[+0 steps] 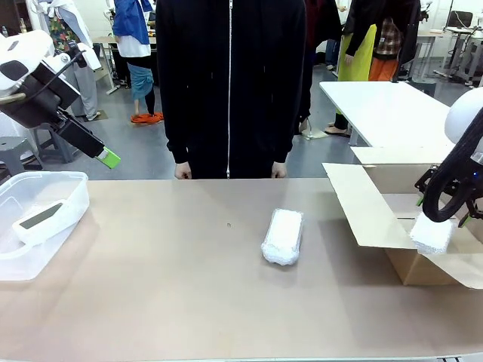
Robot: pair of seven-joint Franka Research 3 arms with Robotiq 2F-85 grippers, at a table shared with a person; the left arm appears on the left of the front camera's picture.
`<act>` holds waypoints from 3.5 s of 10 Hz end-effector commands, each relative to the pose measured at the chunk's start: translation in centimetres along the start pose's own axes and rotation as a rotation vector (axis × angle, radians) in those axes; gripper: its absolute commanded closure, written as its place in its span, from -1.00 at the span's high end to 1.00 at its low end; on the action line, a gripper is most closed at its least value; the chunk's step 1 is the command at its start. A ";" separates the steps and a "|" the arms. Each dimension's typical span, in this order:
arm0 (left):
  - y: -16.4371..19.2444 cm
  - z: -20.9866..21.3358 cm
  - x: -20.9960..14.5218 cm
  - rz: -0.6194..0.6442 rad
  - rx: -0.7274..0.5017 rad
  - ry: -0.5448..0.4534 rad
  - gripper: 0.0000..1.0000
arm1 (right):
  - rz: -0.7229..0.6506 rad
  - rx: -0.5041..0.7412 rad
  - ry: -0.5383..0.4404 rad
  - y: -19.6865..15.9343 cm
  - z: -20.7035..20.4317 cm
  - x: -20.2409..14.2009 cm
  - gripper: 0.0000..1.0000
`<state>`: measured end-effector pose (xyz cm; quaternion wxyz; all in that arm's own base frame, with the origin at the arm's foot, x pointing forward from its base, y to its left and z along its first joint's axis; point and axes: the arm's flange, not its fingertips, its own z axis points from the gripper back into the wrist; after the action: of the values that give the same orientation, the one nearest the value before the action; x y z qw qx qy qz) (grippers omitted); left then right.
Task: Separate and place wrapped and unwrapped clocks.
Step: If the picked Digital clock is wrapped, place it in the Package Box ; if not, place it in the Organizing box, then pick up the Digital clock indicated by the person.
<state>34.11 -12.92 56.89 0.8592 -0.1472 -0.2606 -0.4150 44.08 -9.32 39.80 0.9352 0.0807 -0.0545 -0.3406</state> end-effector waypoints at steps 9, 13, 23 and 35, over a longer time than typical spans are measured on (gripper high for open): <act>0.0 0.0 -0.1 -0.001 -0.016 -0.006 1.00 | 0.239 -0.044 -0.208 3.4 19.4 -8.8 1.00; 0.0 0.0 -0.1 -0.001 -0.016 -0.006 1.00 | 0.377 -0.030 -0.213 4.3 21.9 -10.0 1.00; 0.0 0.0 -0.1 -0.001 -0.016 -0.006 1.00 | 0.384 -0.037 -0.218 4.9 21.6 -10.2 1.00; 0.0 0.0 -0.1 -0.001 -0.016 -0.006 1.00 | 1.432 0.199 -0.305 5.0 21.5 -18.2 1.00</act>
<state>34.11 -12.94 56.88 0.8592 -0.1471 -0.2603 -0.4151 31.30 5.29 62.38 0.9522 0.0096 -0.2187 0.2132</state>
